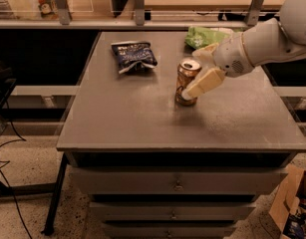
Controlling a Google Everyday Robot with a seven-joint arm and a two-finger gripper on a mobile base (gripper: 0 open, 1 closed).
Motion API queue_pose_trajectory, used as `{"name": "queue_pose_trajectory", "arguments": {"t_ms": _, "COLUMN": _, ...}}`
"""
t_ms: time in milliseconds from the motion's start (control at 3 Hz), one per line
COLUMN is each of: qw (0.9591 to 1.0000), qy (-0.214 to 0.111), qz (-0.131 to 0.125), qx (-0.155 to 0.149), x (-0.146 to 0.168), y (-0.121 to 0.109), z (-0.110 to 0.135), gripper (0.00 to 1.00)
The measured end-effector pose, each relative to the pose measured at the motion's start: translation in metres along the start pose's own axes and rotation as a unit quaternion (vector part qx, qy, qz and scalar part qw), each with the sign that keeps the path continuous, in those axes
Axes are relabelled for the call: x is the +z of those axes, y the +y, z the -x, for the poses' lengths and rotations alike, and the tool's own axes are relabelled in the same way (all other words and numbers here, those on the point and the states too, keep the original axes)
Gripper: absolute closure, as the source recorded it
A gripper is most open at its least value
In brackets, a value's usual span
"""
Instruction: Pick orange can
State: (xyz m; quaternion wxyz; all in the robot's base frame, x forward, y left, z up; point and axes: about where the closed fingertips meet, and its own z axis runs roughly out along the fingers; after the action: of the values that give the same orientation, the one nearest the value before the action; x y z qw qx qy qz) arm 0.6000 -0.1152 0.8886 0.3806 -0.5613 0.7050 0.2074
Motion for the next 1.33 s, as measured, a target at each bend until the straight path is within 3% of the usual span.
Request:
{"name": "queue_pose_trajectory", "arguments": {"t_ms": 667, "qw": 0.9984, "qy": -0.048, "qz": 0.028, "qx": 0.01, "x": 0.023, "y": 0.0, "z": 0.019, "gripper": 0.33}}
{"name": "queue_pose_trajectory", "arguments": {"t_ms": 1333, "qw": 0.9964, "qy": -0.075, "qz": 0.036, "qx": 0.014, "x": -0.006, "y": 0.003, "z": 0.032, "gripper": 0.73}}
